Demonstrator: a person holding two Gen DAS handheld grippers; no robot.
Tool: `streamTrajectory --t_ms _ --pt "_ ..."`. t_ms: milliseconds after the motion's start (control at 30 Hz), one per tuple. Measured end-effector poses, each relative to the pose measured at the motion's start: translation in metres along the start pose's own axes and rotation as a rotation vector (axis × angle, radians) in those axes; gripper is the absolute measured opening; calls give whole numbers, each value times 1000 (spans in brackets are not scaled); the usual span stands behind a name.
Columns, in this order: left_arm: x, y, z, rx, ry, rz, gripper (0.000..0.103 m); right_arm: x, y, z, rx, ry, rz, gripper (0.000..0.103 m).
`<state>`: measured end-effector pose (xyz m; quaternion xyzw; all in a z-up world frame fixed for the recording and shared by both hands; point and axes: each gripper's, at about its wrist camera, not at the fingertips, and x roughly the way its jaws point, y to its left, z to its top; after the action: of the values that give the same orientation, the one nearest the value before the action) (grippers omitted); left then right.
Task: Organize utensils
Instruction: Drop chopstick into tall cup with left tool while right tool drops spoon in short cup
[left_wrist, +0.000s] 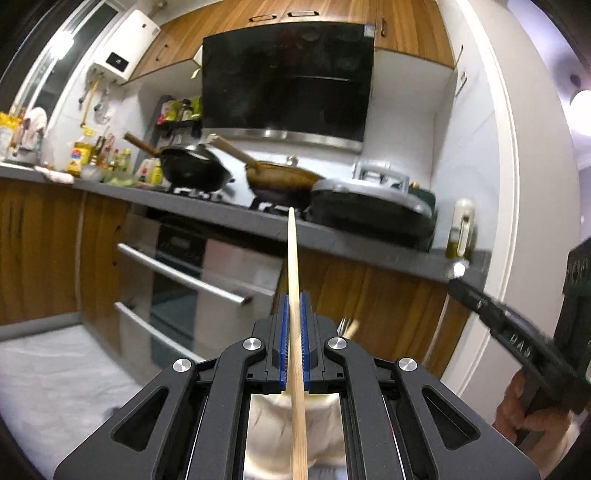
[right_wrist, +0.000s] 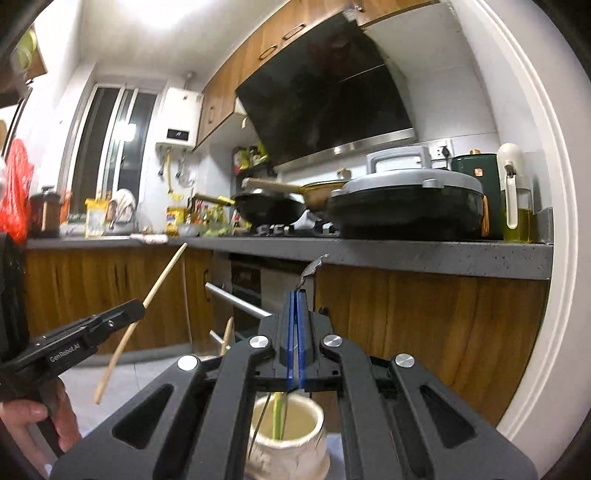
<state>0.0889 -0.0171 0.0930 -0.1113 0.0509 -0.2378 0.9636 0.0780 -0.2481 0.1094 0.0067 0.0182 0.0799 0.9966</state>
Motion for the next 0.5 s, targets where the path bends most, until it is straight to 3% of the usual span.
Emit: streamTrajectory --t_ms 133,333,500 --pt "36 -2 8 -36 -16 -36 6 21 -13 0 37 3 -18 1" --pt "75 -7 3 16 -24 15 6 42 -26 -10 64 4 -24 1" --pt "87 2 -14 42 -42 85 6 55 -27 -24 78 63 -5 1"
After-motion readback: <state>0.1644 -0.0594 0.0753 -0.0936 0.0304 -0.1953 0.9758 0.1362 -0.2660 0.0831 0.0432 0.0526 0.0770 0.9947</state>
